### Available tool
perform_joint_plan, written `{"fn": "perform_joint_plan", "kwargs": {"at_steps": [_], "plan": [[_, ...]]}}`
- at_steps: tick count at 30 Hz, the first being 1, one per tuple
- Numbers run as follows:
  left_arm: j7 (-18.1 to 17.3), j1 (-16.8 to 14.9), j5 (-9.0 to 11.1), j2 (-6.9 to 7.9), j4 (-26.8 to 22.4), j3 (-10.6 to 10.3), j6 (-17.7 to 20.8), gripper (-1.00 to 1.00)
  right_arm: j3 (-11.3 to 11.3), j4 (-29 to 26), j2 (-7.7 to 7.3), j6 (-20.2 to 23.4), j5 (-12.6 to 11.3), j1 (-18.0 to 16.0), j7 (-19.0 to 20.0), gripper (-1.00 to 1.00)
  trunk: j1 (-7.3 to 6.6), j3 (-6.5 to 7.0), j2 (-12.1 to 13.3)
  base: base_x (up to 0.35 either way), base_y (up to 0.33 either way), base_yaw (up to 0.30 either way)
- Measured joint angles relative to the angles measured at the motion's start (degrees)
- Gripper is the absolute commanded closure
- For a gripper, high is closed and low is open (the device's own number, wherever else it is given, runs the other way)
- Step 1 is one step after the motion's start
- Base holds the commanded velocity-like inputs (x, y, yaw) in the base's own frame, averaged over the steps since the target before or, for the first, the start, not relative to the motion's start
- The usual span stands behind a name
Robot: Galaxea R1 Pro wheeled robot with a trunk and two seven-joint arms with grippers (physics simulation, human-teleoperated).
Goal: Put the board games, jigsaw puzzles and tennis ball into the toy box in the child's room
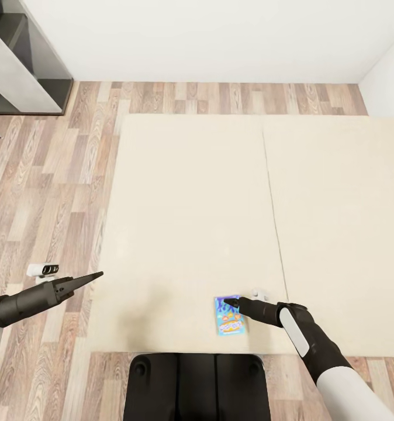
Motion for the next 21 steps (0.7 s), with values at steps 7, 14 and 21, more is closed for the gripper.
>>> {"fn": "perform_joint_plan", "kwargs": {"at_steps": [7, 14, 21], "plan": [[0.0, 0.03, 0.0, 0.0, 0.01, 0.0, 0.0, -1.0, 0.0, 0.0, -0.04, 0.01, 0.0, 0.0, 0.0, -1.0, 0.0, 0.0, 0.0, 0.006, 0.008, 0.0], [0.0, 0.02, 0.0, 0.0, 0.0, 0.03, 0.0, -1.0, 0.0, 0.0, -0.11, 0.0, 0.02, 0.0, 0.0, -1.0, 0.0, 0.0, 0.0, 0.0, 0.018, 0.0], [0.0, 0.01, 0.0, 0.0, -0.01, 0.09, 0.0, -1.0, 0.01, 0.01, -0.12, -0.01, 0.01, 0.0, 0.0, -1.0, 0.0, 0.0, 0.0, 0.0, 0.144, 0.0]]}}
